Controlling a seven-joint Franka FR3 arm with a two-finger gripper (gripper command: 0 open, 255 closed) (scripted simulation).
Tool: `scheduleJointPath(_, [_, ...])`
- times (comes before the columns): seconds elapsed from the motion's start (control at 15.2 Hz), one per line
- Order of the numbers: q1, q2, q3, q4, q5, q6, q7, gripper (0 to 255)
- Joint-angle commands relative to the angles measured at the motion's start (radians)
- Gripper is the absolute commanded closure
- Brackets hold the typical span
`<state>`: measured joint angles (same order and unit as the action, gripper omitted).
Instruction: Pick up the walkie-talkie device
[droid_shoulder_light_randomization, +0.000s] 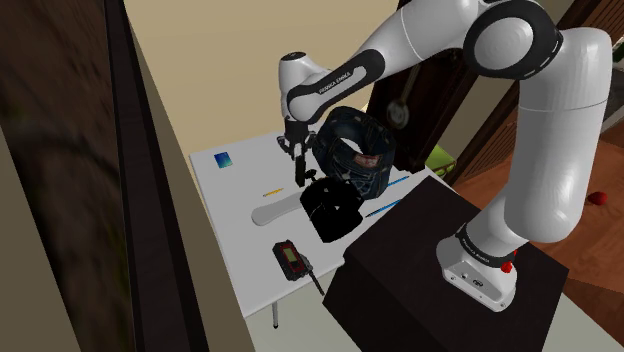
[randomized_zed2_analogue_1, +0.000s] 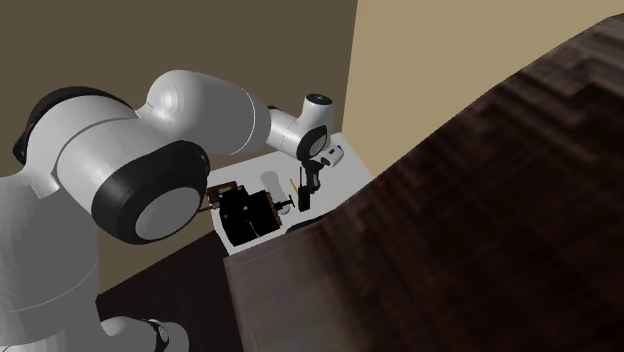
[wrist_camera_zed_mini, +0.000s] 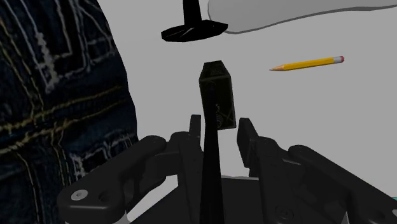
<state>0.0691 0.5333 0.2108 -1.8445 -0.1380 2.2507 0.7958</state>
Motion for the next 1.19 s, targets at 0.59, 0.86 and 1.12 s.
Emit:
scheduleJointPath(0.59, [-0.003,-0.019,0.003,0.0,0.005,-0.018,-0.003,255])
scheduleJointPath(0.86, [-0.007,-0.053,0.009,0.006,0.014,-0.058,-0.009,255])
scheduleJointPath(1.12, [-0.01,-0.085,0.014,0.015,0.023,-0.099,-0.014,255])
